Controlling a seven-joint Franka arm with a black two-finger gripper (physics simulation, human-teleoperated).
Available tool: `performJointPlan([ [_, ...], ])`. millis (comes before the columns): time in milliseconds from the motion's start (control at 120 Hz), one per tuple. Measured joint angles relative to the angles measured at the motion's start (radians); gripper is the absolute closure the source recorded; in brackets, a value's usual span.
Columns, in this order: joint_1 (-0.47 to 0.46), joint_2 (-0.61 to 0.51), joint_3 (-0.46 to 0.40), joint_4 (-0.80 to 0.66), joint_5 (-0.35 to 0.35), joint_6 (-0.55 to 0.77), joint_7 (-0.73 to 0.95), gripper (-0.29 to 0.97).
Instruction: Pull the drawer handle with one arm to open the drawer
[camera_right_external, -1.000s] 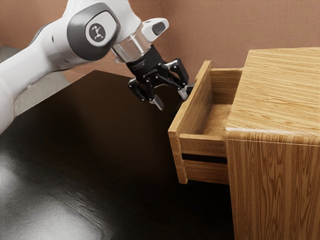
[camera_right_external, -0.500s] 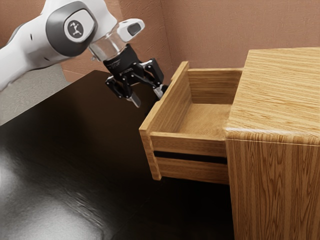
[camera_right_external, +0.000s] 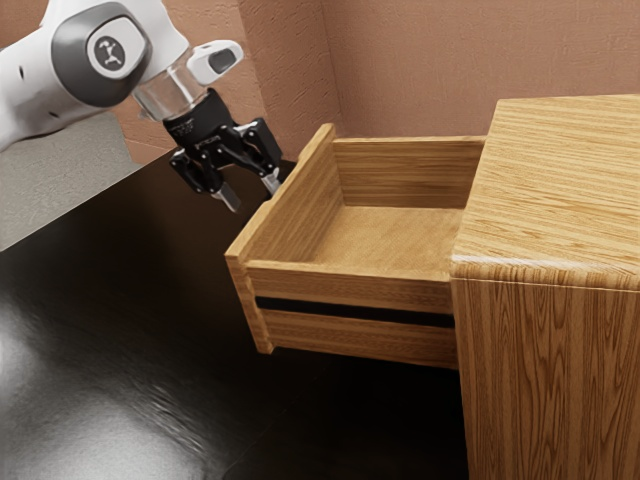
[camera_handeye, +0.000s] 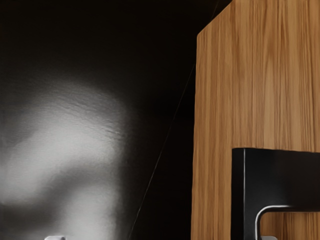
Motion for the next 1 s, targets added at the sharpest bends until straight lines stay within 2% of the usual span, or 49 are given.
performJointPlan([
  [308, 0.004, -0.002, 0.051, 0.001, -0.013, -0.039, 0.083, 0.21],
  [500, 0.001, -0.008, 0.063, 0.011, -0.048, -0.055, 0.125, 0.21],
  [692, 0.006, -0.075, 0.078, 0.036, -0.086, -0.081, 0.155, 0.20],
  [817, -0.004, -0.177, 0.079, 0.041, -0.091, -0.111, 0.157, 0.12],
  [917, 0.031, -0.192, 0.074, 0.040, -0.094, -0.141, 0.156, 0.08],
  [1000, 0.023, -0.194, 0.067, 0.039, -0.095, -0.163, 0.155, 0.05],
])
